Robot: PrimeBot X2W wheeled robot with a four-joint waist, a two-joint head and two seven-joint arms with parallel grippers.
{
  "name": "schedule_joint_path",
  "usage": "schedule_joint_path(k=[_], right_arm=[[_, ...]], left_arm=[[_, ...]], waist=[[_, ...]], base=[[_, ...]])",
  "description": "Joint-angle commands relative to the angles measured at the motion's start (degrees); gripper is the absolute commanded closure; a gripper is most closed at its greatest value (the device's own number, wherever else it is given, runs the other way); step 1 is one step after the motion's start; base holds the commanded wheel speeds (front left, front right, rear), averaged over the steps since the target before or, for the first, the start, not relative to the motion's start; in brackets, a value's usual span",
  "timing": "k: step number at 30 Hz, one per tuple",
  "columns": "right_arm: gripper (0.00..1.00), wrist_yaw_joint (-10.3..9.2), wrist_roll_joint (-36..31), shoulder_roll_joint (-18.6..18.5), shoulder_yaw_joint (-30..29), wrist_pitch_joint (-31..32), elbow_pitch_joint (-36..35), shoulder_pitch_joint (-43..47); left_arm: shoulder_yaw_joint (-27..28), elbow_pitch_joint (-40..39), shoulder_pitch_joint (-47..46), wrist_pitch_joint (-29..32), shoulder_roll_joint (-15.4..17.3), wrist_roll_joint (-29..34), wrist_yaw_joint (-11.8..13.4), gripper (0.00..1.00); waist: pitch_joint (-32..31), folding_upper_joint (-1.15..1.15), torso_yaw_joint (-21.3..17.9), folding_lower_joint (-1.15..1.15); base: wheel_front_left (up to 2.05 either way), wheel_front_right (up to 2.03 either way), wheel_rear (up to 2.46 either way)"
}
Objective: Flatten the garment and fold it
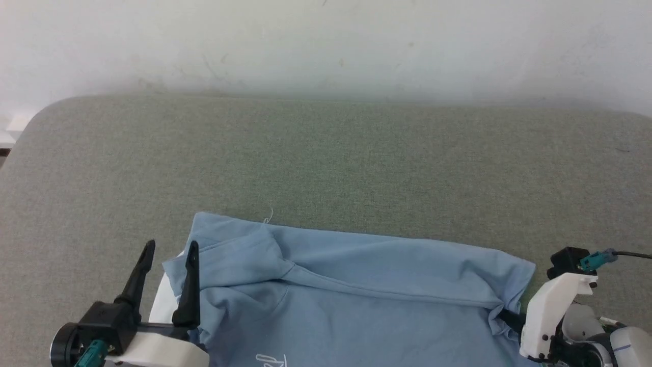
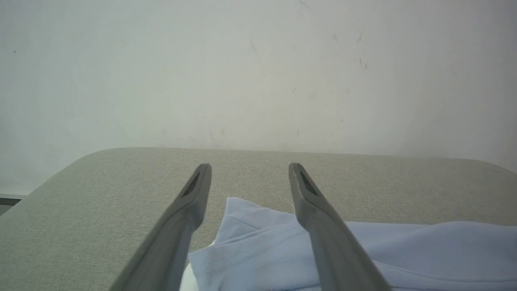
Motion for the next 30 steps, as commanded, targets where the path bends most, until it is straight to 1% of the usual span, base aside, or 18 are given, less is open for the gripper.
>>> schedule_joint_path(k=[1,5,9,13,18,22,24,26,28,30], right_arm=[[1.00,-0.03,0.2,0.7,1.0,0.1,0.7,1.3],[1.00,-0.03,0.4,-0.6,0.0,-1.7,-2.3,1.9],[1.00,-0.03,0.1,-2.0,-3.1,-2.5,-5.1,3.6],[1.00,-0.03,-0.7,-2.8,-8.4,-2.7,-7.0,5.7],[1.00,-0.03,-3.0,-3.3,-17.1,-3.4,-8.7,7.1],[1.00,-0.03,-4.5,-1.7,-22.3,-3.7,-10.6,6.6],[1.00,-0.03,-3.9,-0.2,-23.4,-2.8,-11.7,6.0],[1.00,-0.03,-0.5,2.7,-23.6,-0.2,-12.9,5.3],[1.00,-0.03,5.1,5.2,-21.7,3.6,-15.6,5.3],[1.00,-0.03,10.5,6.7,-19.5,7.2,-18.5,6.1]], left_arm=[[0.1,0.3,0.6,-0.3,0.0,0.5,-0.3,0.00],[0.3,0.9,1.3,-0.3,0.2,0.5,-0.2,0.00],[0.4,0.9,1.8,-0.2,0.2,0.2,0.2,0.00],[0.4,0.7,2.3,-0.2,0.3,-0.1,0.4,0.00],[0.4,0.7,2.4,0.1,0.3,-0.4,0.6,0.00],[0.3,0.7,2.2,0.3,0.2,-0.7,0.6,0.00],[0.2,0.7,2.1,0.3,0.2,-0.7,0.6,0.00],[0.0,0.9,2.0,0.3,0.2,-0.8,0.6,0.00],[-0.2,1.1,1.8,0.4,0.2,-0.8,0.5,0.00],[-0.2,1.2,1.7,0.4,0.2,-1.0,0.5,0.00]], waist=[[-0.6,0.00,-0.4,0.00],[-1.7,0.00,-1.1,0.00],[-2.4,0.00,-1.8,0.00],[-2.6,0.00,-2.4,0.00],[-2.2,0.00,-2.8,0.00],[-1.9,0.00,-2.8,0.00],[-1.9,0.00,-2.8,0.00],[-2.0,0.00,-2.6,0.00],[-2.3,0.00,-2.1,0.00],[-2.4,0.00,-2.0,0.00]], base=[[0.00,0.00,0.00],[0.00,0.00,0.00],[0.00,0.00,0.00],[0.00,0.00,0.00],[0.00,0.00,0.00],[0.00,0.00,0.00],[0.00,0.00,0.00],[0.00,0.00,0.00],[0.00,0.00,0.00],[0.00,0.00,0.00]])
